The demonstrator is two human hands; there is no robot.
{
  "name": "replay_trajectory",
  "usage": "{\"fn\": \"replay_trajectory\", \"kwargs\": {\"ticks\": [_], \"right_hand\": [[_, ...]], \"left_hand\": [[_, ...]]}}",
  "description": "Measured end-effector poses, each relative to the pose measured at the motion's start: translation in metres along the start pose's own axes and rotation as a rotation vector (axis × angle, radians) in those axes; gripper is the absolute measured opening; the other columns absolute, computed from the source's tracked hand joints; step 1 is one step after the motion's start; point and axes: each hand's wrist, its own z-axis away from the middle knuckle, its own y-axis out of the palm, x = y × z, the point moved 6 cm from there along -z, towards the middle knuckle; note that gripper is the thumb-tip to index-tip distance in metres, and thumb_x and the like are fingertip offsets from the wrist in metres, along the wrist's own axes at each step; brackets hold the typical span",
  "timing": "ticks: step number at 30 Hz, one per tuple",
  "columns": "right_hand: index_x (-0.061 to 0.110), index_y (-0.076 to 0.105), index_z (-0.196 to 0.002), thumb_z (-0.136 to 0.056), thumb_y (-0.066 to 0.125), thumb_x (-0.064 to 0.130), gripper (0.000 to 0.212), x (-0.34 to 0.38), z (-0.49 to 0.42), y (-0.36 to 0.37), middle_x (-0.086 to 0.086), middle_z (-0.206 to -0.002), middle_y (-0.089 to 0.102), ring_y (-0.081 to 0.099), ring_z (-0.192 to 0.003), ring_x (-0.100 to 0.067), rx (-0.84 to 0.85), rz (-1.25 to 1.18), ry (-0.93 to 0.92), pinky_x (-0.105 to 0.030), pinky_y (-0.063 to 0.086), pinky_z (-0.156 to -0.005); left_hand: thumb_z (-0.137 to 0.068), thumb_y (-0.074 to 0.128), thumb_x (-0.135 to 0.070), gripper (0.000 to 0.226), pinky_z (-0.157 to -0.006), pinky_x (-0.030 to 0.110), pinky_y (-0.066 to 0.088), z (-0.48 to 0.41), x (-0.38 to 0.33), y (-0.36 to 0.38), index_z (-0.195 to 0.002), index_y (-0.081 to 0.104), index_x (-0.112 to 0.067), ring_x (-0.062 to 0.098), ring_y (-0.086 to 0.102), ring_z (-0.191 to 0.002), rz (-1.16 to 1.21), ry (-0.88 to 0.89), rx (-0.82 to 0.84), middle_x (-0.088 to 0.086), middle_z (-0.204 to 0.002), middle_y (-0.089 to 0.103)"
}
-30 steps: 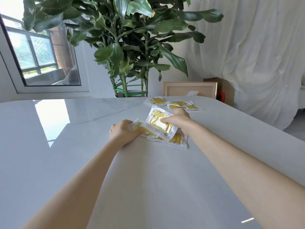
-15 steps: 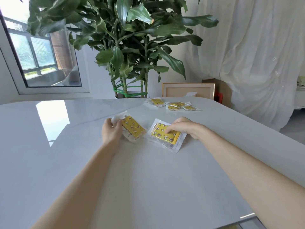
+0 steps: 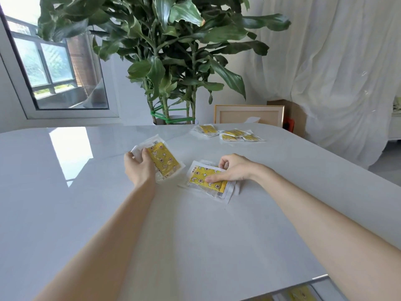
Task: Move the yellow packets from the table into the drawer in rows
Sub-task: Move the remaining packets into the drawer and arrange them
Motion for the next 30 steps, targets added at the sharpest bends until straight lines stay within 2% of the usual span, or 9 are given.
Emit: {"fn": "replay_trajectory", "kwargs": {"ticks": [3,7,11,17,19,21,23,27,30], "right_hand": [[0.020,0.050,-0.103,-0.060,0.083,0.055,0.064,0.000,0.005,0.000,0.006,-0.109,0.050,0.049,-0.104,-0.014,-0.018,-0.103,0.031,-0.029,0.042,-0.083],[0.019,0.046,-0.123,-0.058,0.090,0.040,0.082,0.000,0.019,0.000,0.004,-0.113,0.047,0.051,-0.111,-0.016,-0.075,-0.276,0.117,-0.031,0.046,-0.089],[0.006,0.066,-0.106,-0.056,0.092,0.029,0.061,-0.006,0.027,0.007,-0.003,-0.105,0.070,0.069,-0.096,-0.022,-0.093,-0.466,0.161,-0.034,0.055,-0.088],[0.002,0.070,-0.099,-0.068,0.085,0.013,0.036,-0.005,0.064,0.006,-0.008,-0.087,0.071,0.067,-0.074,-0.021,-0.131,-0.726,0.166,-0.026,0.054,-0.066],[0.003,0.070,-0.095,-0.072,0.082,0.011,0.027,0.003,0.080,0.001,-0.006,-0.080,0.070,0.065,-0.066,-0.017,-0.132,-0.786,0.125,-0.022,0.051,-0.057],[0.008,0.068,-0.092,-0.076,0.079,0.013,0.020,0.011,0.097,-0.005,-0.004,-0.078,0.069,0.065,-0.065,-0.016,-0.128,-0.833,0.089,-0.021,0.050,-0.055],[0.012,0.067,-0.090,-0.078,0.078,0.016,0.016,0.019,0.117,-0.010,-0.002,-0.078,0.070,0.066,-0.065,-0.015,-0.118,-0.875,0.070,-0.022,0.051,-0.057],[0.016,0.068,-0.088,-0.079,0.077,0.021,0.013,0.031,0.157,-0.016,0.002,-0.076,0.071,0.066,-0.058,-0.008,-0.092,-0.918,0.030,-0.015,0.048,-0.048],[0.015,0.070,-0.096,-0.079,0.076,0.023,0.020,0.035,0.188,-0.016,-0.001,-0.085,0.073,0.068,-0.069,-0.013,-0.073,-0.936,-0.007,-0.020,0.055,-0.059]], "left_hand": [[-0.094,0.051,-0.024,0.030,-0.076,0.022,0.033,0.005,-0.002,-0.008,-0.070,0.034,-0.026,0.017,0.045,-0.087,0.030,-0.040,-0.060,0.003,-0.092,0.049],[-0.093,0.053,-0.024,0.021,-0.075,0.028,0.042,0.009,-0.002,-0.015,-0.074,0.042,-0.023,0.019,0.052,-0.081,0.071,-0.036,-0.006,-0.002,-0.075,0.052],[-0.091,0.054,-0.025,0.011,-0.071,0.029,0.042,0.022,-0.008,-0.029,-0.089,0.047,-0.017,0.021,0.050,-0.073,0.097,-0.016,-0.004,-0.004,-0.066,0.048],[-0.090,0.057,-0.027,0.016,-0.070,0.032,0.048,0.050,-0.021,-0.050,-0.102,0.054,-0.017,0.022,0.053,-0.072,0.166,-0.194,0.051,-0.003,-0.070,0.051],[-0.091,0.057,-0.027,0.018,-0.063,0.025,0.051,0.061,-0.031,-0.056,-0.107,0.054,-0.018,0.020,0.055,-0.072,0.166,-0.198,0.084,-0.004,-0.073,0.051],[-0.091,0.057,-0.026,0.011,-0.063,0.025,0.053,0.072,-0.044,-0.062,-0.100,0.052,-0.022,0.019,0.056,-0.072,0.167,-0.182,0.134,-0.004,-0.073,0.053],[-0.091,0.058,-0.026,0.006,-0.073,0.036,0.053,0.085,-0.059,-0.068,-0.090,0.052,-0.025,0.019,0.057,-0.071,0.175,-0.171,0.187,-0.002,-0.075,0.055],[-0.093,0.055,-0.025,0.015,-0.075,0.041,0.054,0.113,-0.086,-0.083,-0.079,0.049,-0.026,0.019,0.059,-0.069,0.179,-0.134,0.268,0.001,-0.078,0.059],[-0.094,0.055,-0.025,0.014,-0.075,0.045,0.055,0.135,-0.101,-0.098,-0.081,0.049,-0.027,0.020,0.062,-0.072,0.178,-0.122,0.327,0.001,-0.081,0.061]]}}
